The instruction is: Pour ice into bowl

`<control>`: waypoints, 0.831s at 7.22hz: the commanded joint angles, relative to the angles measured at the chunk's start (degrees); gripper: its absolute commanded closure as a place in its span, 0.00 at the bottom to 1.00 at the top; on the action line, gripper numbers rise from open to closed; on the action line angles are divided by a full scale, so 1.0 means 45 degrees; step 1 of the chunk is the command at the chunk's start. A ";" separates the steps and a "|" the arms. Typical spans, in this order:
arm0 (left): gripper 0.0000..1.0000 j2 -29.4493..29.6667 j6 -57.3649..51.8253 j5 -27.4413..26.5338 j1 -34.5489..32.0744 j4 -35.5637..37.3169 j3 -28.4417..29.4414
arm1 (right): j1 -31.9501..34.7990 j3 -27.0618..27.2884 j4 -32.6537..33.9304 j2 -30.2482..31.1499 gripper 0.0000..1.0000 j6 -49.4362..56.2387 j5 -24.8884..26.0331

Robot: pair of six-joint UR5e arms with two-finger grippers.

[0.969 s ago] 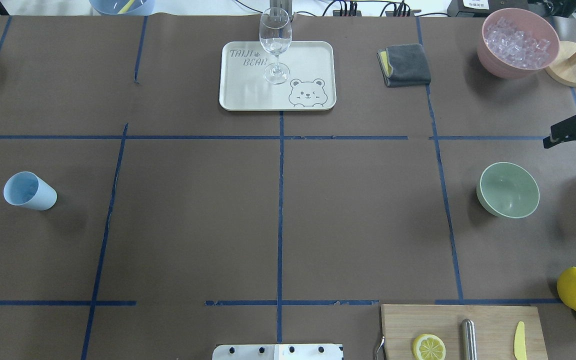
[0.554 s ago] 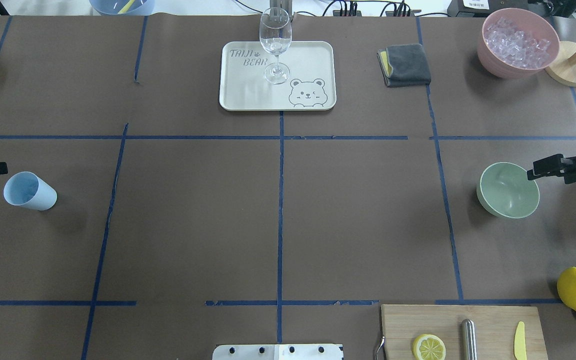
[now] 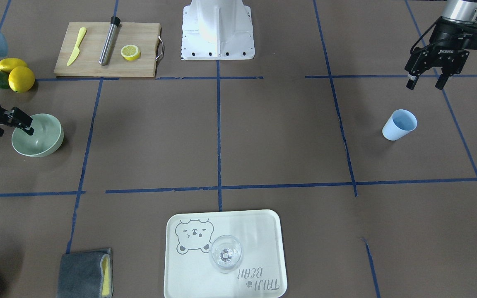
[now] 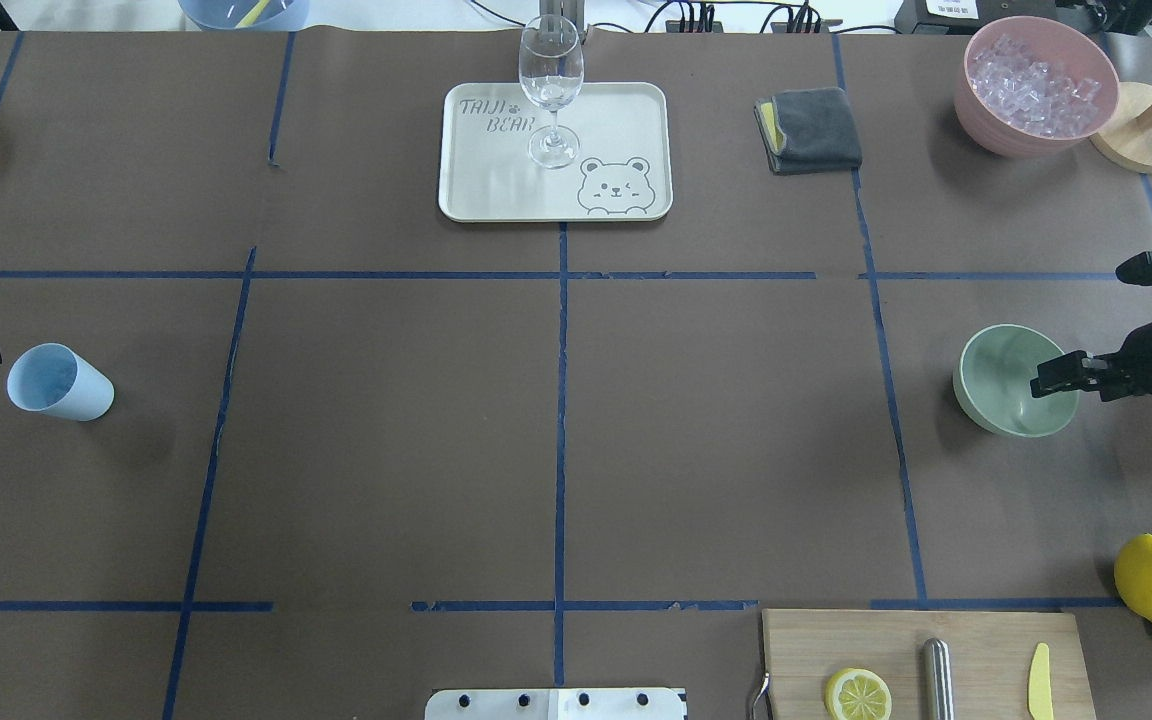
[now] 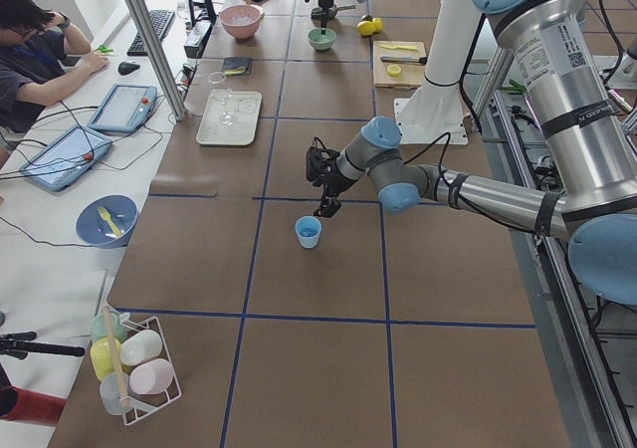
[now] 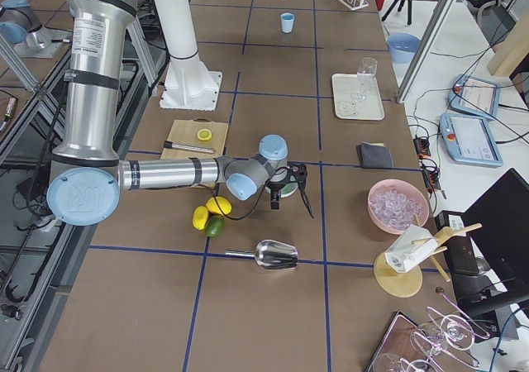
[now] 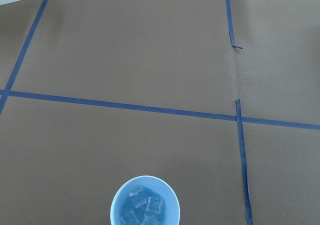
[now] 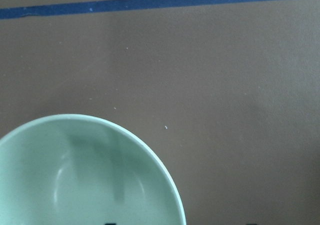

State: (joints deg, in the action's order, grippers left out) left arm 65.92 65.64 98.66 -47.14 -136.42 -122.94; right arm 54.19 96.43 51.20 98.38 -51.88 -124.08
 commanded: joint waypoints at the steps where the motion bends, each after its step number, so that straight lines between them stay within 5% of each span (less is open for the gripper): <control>1: 0.00 -0.0058 0.0003 -0.0048 0.0027 -0.0016 -0.0023 | -0.0051 -0.0140 -0.0011 -0.0046 1.00 0.0064 -0.0043; 6: 0.00 -0.0506 0.0196 -0.1218 0.0591 -0.0035 -0.0043 | -0.0032 0.0189 0.0008 -0.0163 1.00 -0.0032 -0.0819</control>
State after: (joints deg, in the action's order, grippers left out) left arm 64.48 65.87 95.26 -45.72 -136.58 -123.12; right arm 53.97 96.35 51.25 97.72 -51.92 -125.49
